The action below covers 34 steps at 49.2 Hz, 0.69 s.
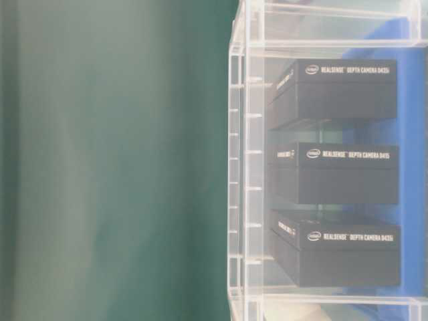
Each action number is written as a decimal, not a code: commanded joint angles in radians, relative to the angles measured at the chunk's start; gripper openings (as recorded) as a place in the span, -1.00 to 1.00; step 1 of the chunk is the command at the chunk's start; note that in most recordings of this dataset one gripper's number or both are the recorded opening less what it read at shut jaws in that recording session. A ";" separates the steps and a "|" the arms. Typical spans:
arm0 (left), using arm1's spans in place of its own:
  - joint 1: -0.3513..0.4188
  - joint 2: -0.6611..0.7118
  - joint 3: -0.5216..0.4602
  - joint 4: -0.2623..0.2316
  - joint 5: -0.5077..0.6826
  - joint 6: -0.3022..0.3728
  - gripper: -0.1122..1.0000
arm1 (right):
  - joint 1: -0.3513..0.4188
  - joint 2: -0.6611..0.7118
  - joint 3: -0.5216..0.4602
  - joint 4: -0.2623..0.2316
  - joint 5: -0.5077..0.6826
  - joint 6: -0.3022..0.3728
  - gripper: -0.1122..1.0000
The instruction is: Take out the box from the case.
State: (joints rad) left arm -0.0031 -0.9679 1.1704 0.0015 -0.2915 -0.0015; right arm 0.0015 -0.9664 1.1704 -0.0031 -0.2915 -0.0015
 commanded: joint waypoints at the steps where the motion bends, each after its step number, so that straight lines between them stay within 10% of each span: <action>1: 0.003 0.011 -0.014 0.026 0.012 -0.005 -0.77 | -0.009 0.011 -0.009 0.005 -0.003 0.008 -0.76; 34: -0.014 -0.011 -0.166 0.026 0.173 -0.011 -0.77 | -0.011 0.044 -0.233 0.006 0.285 0.097 -0.76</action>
State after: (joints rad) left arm -0.0138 -0.9771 1.0661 0.0245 -0.1457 -0.0123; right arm -0.0077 -0.9327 0.9986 0.0000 -0.0291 0.0874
